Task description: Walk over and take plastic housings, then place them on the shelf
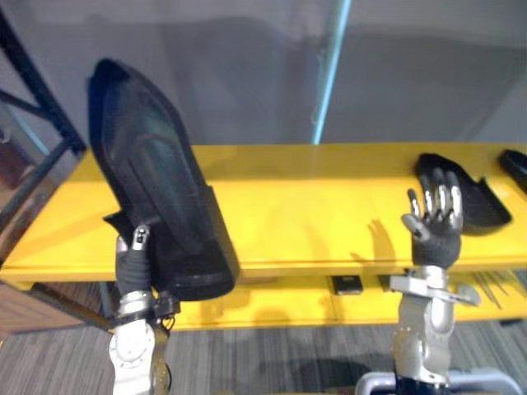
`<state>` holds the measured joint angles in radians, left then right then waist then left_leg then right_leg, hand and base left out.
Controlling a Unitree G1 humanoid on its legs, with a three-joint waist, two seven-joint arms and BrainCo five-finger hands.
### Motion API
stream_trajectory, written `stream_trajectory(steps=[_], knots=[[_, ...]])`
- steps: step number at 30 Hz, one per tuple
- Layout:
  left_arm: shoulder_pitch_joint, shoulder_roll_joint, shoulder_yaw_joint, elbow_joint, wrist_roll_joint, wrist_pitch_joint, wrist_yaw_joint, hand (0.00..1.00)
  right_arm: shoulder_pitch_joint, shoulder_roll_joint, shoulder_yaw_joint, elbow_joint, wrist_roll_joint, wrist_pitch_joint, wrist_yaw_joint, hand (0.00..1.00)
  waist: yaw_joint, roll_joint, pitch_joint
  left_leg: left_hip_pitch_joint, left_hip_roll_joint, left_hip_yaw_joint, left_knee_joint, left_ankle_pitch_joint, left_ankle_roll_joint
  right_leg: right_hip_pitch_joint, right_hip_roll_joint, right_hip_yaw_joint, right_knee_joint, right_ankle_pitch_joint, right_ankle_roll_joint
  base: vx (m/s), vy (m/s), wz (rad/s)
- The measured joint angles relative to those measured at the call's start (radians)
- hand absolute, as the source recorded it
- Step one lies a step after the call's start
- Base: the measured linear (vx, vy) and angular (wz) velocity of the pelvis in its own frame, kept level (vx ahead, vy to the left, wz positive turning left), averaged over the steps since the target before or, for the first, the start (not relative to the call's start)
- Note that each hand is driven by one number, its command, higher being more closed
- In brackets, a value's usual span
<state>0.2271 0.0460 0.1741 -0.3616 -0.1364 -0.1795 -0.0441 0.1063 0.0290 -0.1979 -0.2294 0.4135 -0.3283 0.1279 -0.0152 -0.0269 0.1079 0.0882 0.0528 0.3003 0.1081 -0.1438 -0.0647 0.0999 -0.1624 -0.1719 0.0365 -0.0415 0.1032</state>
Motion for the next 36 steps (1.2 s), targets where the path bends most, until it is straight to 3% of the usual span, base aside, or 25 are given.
stream_trajectory(steps=[5,8,9,11,13,18,24,30,36], knots=[[-0.115,0.038,0.002,0.003,-0.005,0.086,-0.041,1.00,0.005,-0.036,-0.016,-0.001,-0.076,0.002,0.006,0.00,-0.024,0.008,-0.004,0.000,0.015,0.039,0.005,0.003,-0.002,-0.012,0.022,0.040,-0.041,0.041,0.001,0.01,-0.012,-0.28],[-0.172,0.077,0.002,0.065,-0.051,0.193,-0.045,1.00,0.016,-0.089,-0.039,-0.033,-0.191,0.030,0.032,0.00,-0.048,0.018,-0.009,0.005,0.019,0.050,0.001,0.003,-0.002,-0.011,0.028,0.042,-0.052,0.052,0.003,0.00,-0.017,-0.12],[-0.193,0.095,0.002,0.111,-0.072,0.240,-0.039,1.00,0.029,-0.114,-0.041,-0.056,-0.192,0.036,0.054,0.00,-0.055,0.020,-0.009,0.012,0.020,0.059,-0.002,0.003,-0.002,-0.011,0.030,0.048,-0.052,0.053,0.004,-0.01,-0.011,-0.20],[-0.233,0.118,0.002,0.221,-0.103,0.292,-0.017,1.00,0.045,-0.135,-0.057,-0.078,-0.191,0.057,0.080,0.00,-0.059,0.026,-0.012,0.024,0.025,0.082,-0.010,0.003,-0.002,-0.012,0.041,0.068,-0.063,0.069,-0.002,-0.03,-0.020,-0.34],[-0.282,0.151,0.017,0.358,-0.103,0.330,0.044,1.00,0.049,-0.147,-0.066,-0.078,-0.190,0.075,0.098,0.00,-0.087,0.026,-0.011,0.026,0.025,0.101,-0.012,0.004,-0.003,-0.013,0.043,0.076,-0.082,0.082,0.000,-0.05,-0.029,-0.31],[-0.427,0.230,0.054,0.622,-0.104,0.380,0.140,1.00,0.113,-0.148,-0.063,-0.079,-0.152,0.114,0.163,0.00,-0.141,0.041,-0.003,0.037,0.029,0.158,-0.013,0.004,-0.004,-0.033,0.046,0.128,-0.085,0.092,0.000,-0.07,-0.027,-0.35],[-0.700,0.347,0.053,0.881,-0.175,0.424,0.148,1.00,0.140,-0.152,-0.007,-0.079,-0.147,0.115,0.205,0.00,-0.196,0.071,0.008,0.066,0.037,0.220,-0.034,0.010,-0.014,-0.048,0.062,0.186,-0.083,0.101,-0.005,-0.06,-0.037,-0.29],[-0.792,0.345,0.042,0.998,-0.208,0.495,0.137,1.00,0.163,-0.180,0.031,-0.088,-0.147,0.156,0.220,0.00,-0.252,0.097,0.008,0.071,0.045,0.262,-0.053,0.016,-0.020,-0.075,0.081,0.229,-0.083,0.106,-0.009,-0.02,-0.053,-0.19],[-0.793,0.337,0.046,1.054,-0.205,0.590,0.150,1.00,0.217,-0.191,0.032,-0.146,-0.130,0.182,0.220,0.00,-0.272,0.121,0.022,0.089,0.045,0.289,-0.071,0.019,-0.025,-0.078,0.089,0.254,-0.083,0.106,-0.009,-0.03,-0.037,-0.12]])
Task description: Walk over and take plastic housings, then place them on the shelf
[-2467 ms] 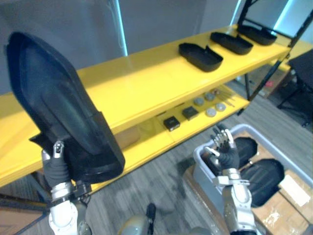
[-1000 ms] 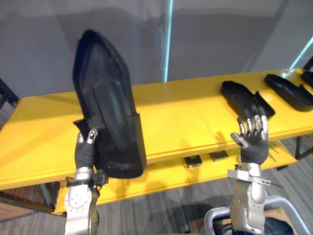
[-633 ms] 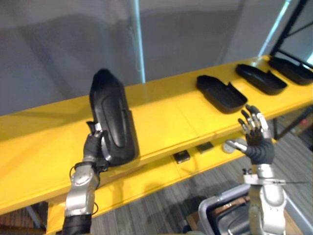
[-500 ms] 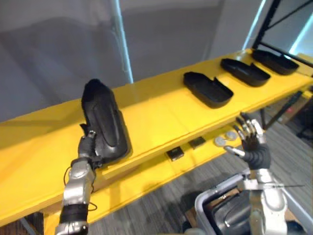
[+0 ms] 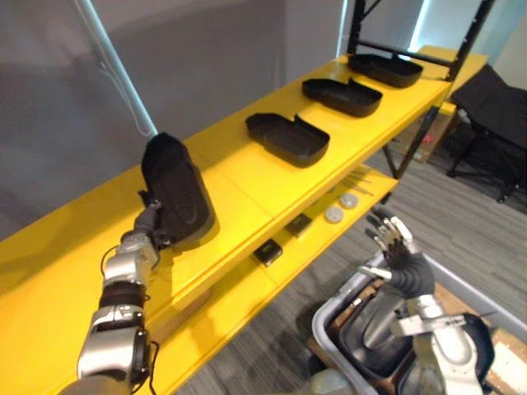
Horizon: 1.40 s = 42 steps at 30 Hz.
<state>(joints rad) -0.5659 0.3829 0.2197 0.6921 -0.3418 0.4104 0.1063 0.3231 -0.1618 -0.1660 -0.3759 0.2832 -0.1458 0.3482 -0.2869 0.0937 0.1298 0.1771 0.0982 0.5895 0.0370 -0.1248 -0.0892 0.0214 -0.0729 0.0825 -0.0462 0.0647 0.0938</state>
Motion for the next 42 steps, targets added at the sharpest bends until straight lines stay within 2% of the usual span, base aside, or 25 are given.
stream_trajectory(steps=[2,6,9,18,19,24,35,39,42], knots=[[0.000,0.000,0.003,0.001,0.000,0.010,0.001,1.00,0.011,-0.002,0.000,-0.009,0.001,0.003,0.001,0.00,-0.001,0.003,0.002,0.000,0.000,0.001,0.000,0.000,0.000,-0.001,0.001,0.001,0.000,0.000,0.000,-0.06,-0.041,-0.02],[-0.001,0.000,0.028,0.026,-0.002,0.013,0.008,1.00,0.026,-0.006,0.000,-0.012,0.018,0.005,0.001,0.00,-0.004,0.027,0.017,0.000,0.000,0.003,0.001,0.000,0.000,-0.004,0.001,0.004,0.003,0.000,0.000,-0.08,-0.040,-0.03],[-0.005,0.000,0.067,0.044,-0.005,0.016,0.053,1.00,0.026,-0.022,0.000,-0.012,0.019,0.015,0.000,0.00,-0.009,0.039,0.033,0.000,0.000,0.008,0.001,0.002,0.002,-0.008,0.002,0.008,0.004,-0.001,0.001,-0.08,-0.048,-0.04],[-0.062,0.004,0.126,0.079,-0.015,0.014,0.174,1.00,0.026,-0.031,0.018,-0.022,0.021,0.016,-0.023,0.00,-0.018,0.032,0.072,-0.005,0.000,0.023,-0.001,0.009,0.004,-0.029,0.005,0.023,0.018,0.000,0.001,-0.08,-0.044,-0.05],[-0.074,0.007,0.136,0.079,-0.020,0.013,0.194,0.00,0.026,-0.031,0.026,-0.033,0.021,0.016,-0.026,0.00,-0.019,0.033,0.080,-0.010,-0.002,0.026,-0.001,0.010,0.007,-0.038,0.004,0.026,0.022,0.000,0.002,-0.07,-0.023,-0.03],[-0.075,0.026,0.164,0.079,-0.051,0.004,0.197,0.00,0.026,-0.046,0.043,-0.045,0.023,0.015,-0.045,0.00,-0.028,0.035,0.092,-0.021,0.000,0.032,0.000,0.012,0.008,-0.053,0.007,0.030,0.023,0.002,0.002,-0.07,-0.041,-0.03],[-0.087,0.044,0.190,0.079,-0.040,0.000,0.182,0.00,0.026,-0.071,0.071,-0.047,0.059,-0.006,-0.044,0.00,-0.029,0.028,0.112,-0.020,0.000,0.049,0.001,0.013,0.008,-0.055,0.007,0.040,0.021,0.008,0.006,-0.07,-0.030,-0.03],[-0.108,0.064,0.164,0.102,0.019,0.015,0.185,0.00,0.027,-0.072,0.082,-0.047,0.061,-0.008,-0.044,0.00,-0.029,0.023,0.115,-0.020,-0.001,0.047,0.001,0.013,0.009,-0.053,0.005,0.038,0.018,0.012,0.005,-0.08,-0.030,0.01],[-0.138,0.085,0.152,0.123,0.093,0.065,0.176,0.00,0.030,-0.072,0.092,-0.046,0.062,-0.012,-0.043,0.00,-0.033,0.023,0.115,-0.021,-0.002,0.038,0.001,0.013,0.009,-0.050,0.004,0.033,0.016,0.014,0.005,-0.05,-0.028,0.04]])
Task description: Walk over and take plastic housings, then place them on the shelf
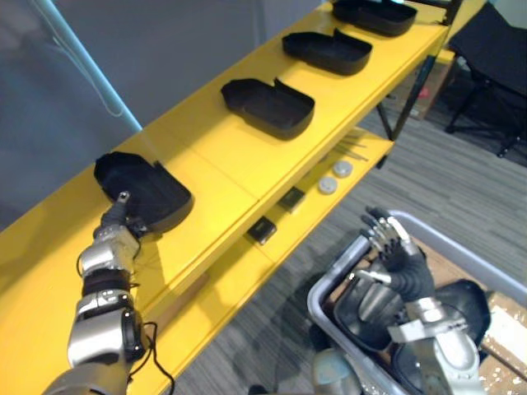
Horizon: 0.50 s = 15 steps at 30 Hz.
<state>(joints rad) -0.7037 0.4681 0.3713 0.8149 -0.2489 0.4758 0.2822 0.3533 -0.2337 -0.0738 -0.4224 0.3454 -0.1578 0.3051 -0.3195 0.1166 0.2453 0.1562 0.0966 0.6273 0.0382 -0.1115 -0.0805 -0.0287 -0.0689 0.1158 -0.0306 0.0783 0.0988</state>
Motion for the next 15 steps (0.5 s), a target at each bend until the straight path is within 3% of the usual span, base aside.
stream_trajectory(steps=[4,5,8,12,15], knots=[[-0.024,0.027,-0.003,0.028,0.221,0.050,-0.030,0.00,-0.004,-0.002,0.013,0.000,0.004,-0.010,0.000,0.00,-0.016,-0.002,0.000,0.001,0.001,-0.018,-0.001,0.001,-0.001,0.016,-0.003,-0.012,-0.016,0.004,-0.001,-0.05,-0.026,0.11],[-0.038,0.053,-0.025,0.047,0.340,0.075,-0.051,0.00,-0.014,-0.006,0.026,0.001,0.007,-0.021,0.000,0.00,-0.019,-0.002,0.000,0.000,0.001,-0.018,0.000,0.002,-0.002,0.016,-0.003,-0.012,-0.019,0.005,-0.002,-0.06,-0.028,0.00],[-0.117,0.139,-0.125,0.068,0.537,0.119,-0.117,0.00,-0.023,-0.035,0.058,0.026,0.034,-0.041,-0.005,0.00,-0.019,-0.007,-0.002,0.001,0.005,-0.031,0.003,0.003,-0.002,0.032,-0.003,-0.026,-0.030,0.007,-0.006,-0.06,-0.048,0.10],[-0.192,0.205,-0.197,0.068,0.633,0.115,-0.132,0.00,-0.061,-0.042,0.066,0.083,0.053,-0.062,-0.026,0.00,-0.016,-0.011,-0.005,0.001,0.009,-0.038,0.006,0.003,-0.003,0.038,-0.003,-0.033,-0.031,0.007,-0.006,-0.05,-0.037,0.08],[-0.201,0.217,-0.203,0.070,0.639,0.099,-0.116,0.00,-0.074,-0.043,0.066,0.092,0.054,-0.076,-0.028,0.00,-0.016,-0.012,-0.006,0.001,0.010,-0.040,0.007,0.003,-0.003,0.040,-0.003,-0.035,-0.032,0.007,-0.006,-0.07,-0.042,0.02]])
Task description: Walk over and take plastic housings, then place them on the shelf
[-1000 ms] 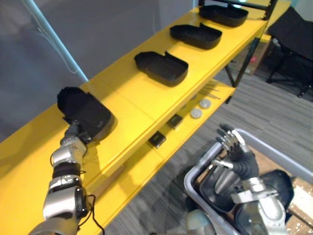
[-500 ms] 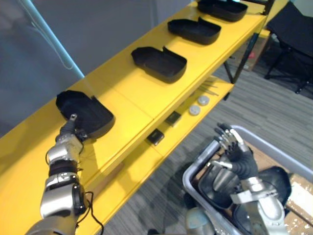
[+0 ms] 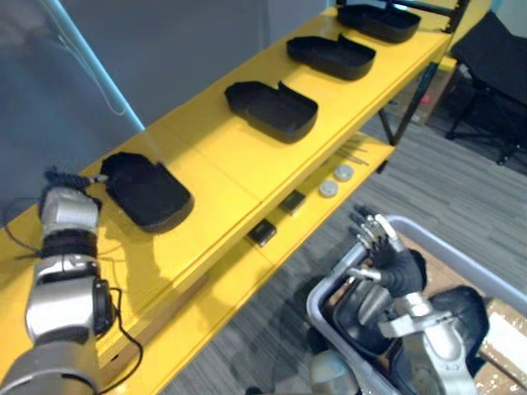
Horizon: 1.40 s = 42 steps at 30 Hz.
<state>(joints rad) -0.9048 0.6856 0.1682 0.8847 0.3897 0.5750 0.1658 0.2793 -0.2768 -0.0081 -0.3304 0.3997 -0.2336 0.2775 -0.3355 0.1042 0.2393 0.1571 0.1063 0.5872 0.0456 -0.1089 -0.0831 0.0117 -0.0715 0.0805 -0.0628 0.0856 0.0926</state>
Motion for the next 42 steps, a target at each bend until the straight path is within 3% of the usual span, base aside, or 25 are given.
stream_trajectory(steps=[3,7,11,13,15,18,22,23,25,26,28,32,35,36,42], knots=[[0.001,0.000,-0.029,0.002,-0.077,-0.042,0.052,0.00,0.001,0.000,0.008,0.021,0.000,-0.013,0.001,0.00,0.003,-0.014,-0.010,0.000,0.001,-0.003,0.001,0.001,-0.001,0.003,0.000,-0.002,-0.001,0.001,-0.001,-0.07,-0.041,0.02],[0.005,-0.011,-0.033,0.001,-0.316,-0.105,0.075,0.00,-0.003,0.023,0.021,0.035,0.144,-0.014,0.003,0.00,0.003,-0.036,-0.044,0.000,0.001,-0.008,0.001,0.001,-0.001,0.006,0.000,-0.009,-0.004,0.001,-0.002,-0.07,-0.044,0.04],[0.011,-0.055,-0.032,0.001,-0.446,-0.168,0.103,0.00,-0.018,0.064,0.022,0.064,0.220,-0.036,0.001,0.00,0.007,-0.039,-0.074,-0.001,0.001,-0.032,0.000,0.002,-0.003,0.025,-0.004,-0.033,-0.015,0.001,-0.002,-0.04,-0.042,0.17],[0.012,-0.071,-0.029,-0.008,-0.514,-0.212,0.117,0.00,-0.023,0.079,0.020,0.068,0.268,-0.037,0.011,0.00,0.023,-0.032,-0.081,-0.001,0.001,-0.037,-0.001,0.002,-0.004,0.027,-0.005,-0.039,-0.016,0.001,-0.002,-0.05,-0.043,0.09],[0.038,-0.080,-0.013,-0.070,-0.640,-0.292,0.143,0.00,-0.039,0.102,0.031,0.069,0.305,-0.059,0.032,0.00,0.037,-0.028,-0.084,-0.001,0.000,-0.058,-0.003,0.006,-0.005,0.039,-0.007,-0.061,-0.016,0.002,-0.002,-0.07,-0.059,0.22],[0.132,-0.124,0.029,-0.238,-0.707,-0.398,0.168,0.00,-0.061,0.130,0.033,0.069,0.302,-0.098,0.024,0.00,0.059,-0.022,-0.104,0.000,-0.004,-0.104,-0.015,0.019,0.000,0.060,-0.012,-0.112,-0.016,0.002,-0.002,-0.05,-0.053,0.38],[0.386,-0.210,0.118,-0.616,-0.669,-0.512,0.198,0.00,-0.081,0.143,0.019,0.069,0.251,-0.132,-0.052,0.00,0.128,-0.019,-0.137,-0.004,-0.014,-0.150,-0.039,0.042,0.007,0.074,-0.019,-0.173,-0.017,0.002,-0.002,-0.05,-0.041,0.35],[0.431,-0.228,0.135,-0.681,-0.652,-0.521,0.202,0.00,-0.082,0.144,0.013,0.070,0.250,-0.132,-0.060,0.00,0.139,-0.021,-0.139,-0.004,-0.014,-0.164,-0.039,0.043,0.006,0.081,-0.020,-0.188,-0.017,0.001,-0.001,-0.07,-0.048,0.52],[0.652,-0.316,0.200,-0.957,-0.576,-0.572,0.205,0.00,-0.089,0.145,-0.029,0.070,0.207,-0.124,-0.105,0.00,0.189,-0.031,-0.160,-0.006,-0.015,-0.199,-0.041,0.049,0.005,0.097,-0.022,-0.230,-0.018,-0.001,0.001,-0.07,-0.042,0.45],[0.707,-0.341,0.213,-1.015,-0.558,-0.591,0.204,0.00,-0.090,0.145,-0.042,0.070,0.200,-0.118,-0.123,0.00,0.201,-0.036,-0.169,-0.011,-0.017,-0.207,-0.043,0.052,0.005,0.095,-0.024,-0.243,-0.018,-0.002,0.003,-0.05,-0.035,0.49],[0.869,-0.414,0.241,-1.170,-0.505,-0.651,0.203,0.00,-0.112,0.157,-0.100,0.091,0.186,-0.105,-0.170,0.00,0.255,-0.057,-0.186,-0.021,-0.031,-0.243,-0.059,0.068,0.005,0.097,-0.032,-0.277,-0.026,-0.013,0.003,-0.07,-0.029,0.46],[1.002,-0.503,0.261,-1.289,-0.487,-0.763,0.192,0.00,-0.159,0.170,-0.165,0.118,0.173,-0.090,-0.194,0.00,0.280,-0.068,-0.193,-0.020,-0.052,-0.272,-0.108,0.096,0.006,0.097,-0.050,-0.317,-0.027,-0.025,0.005,-0.08,0.006,0.30],[1.057,-0.551,0.249,-1.361,-0.502,-0.861,0.137,0.00,-0.171,0.185,-0.201,0.118,0.162,-0.084,-0.207,0.00,0.282,-0.072,-0.196,-0.019,-0.057,-0.275,-0.125,0.112,0.000,0.093,-0.053,-0.324,-0.027,-0.027,0.002,-0.03,0.012,0.07],[1.099,-0.618,0.243,-1.383,-0.580,-1.011,-0.031,0.00,-0.213,0.207,-0.246,0.145,0.115,-0.069,-0.227,0.00,0.295,-0.134,-0.173,-0.019,-0.054,-0.276,-0.125,0.111,0.011,0.093,-0.051,-0.326,-0.018,-0.023,0.003,0.00,0.000,0.00],[1.099,-0.622,0.242,-1.383,-0.581,-1.011,-0.030,0.00,-0.210,0.207,-0.249,0.145,0.115,-0.069,-0.227,0.00,0.292,-0.134,-0.172,-0.019,-0.054,-0.276,-0.124,0.111,0.011,0.092,-0.051,-0.325,-0.018,-0.023,0.003,0.00,0.000,0.00]])
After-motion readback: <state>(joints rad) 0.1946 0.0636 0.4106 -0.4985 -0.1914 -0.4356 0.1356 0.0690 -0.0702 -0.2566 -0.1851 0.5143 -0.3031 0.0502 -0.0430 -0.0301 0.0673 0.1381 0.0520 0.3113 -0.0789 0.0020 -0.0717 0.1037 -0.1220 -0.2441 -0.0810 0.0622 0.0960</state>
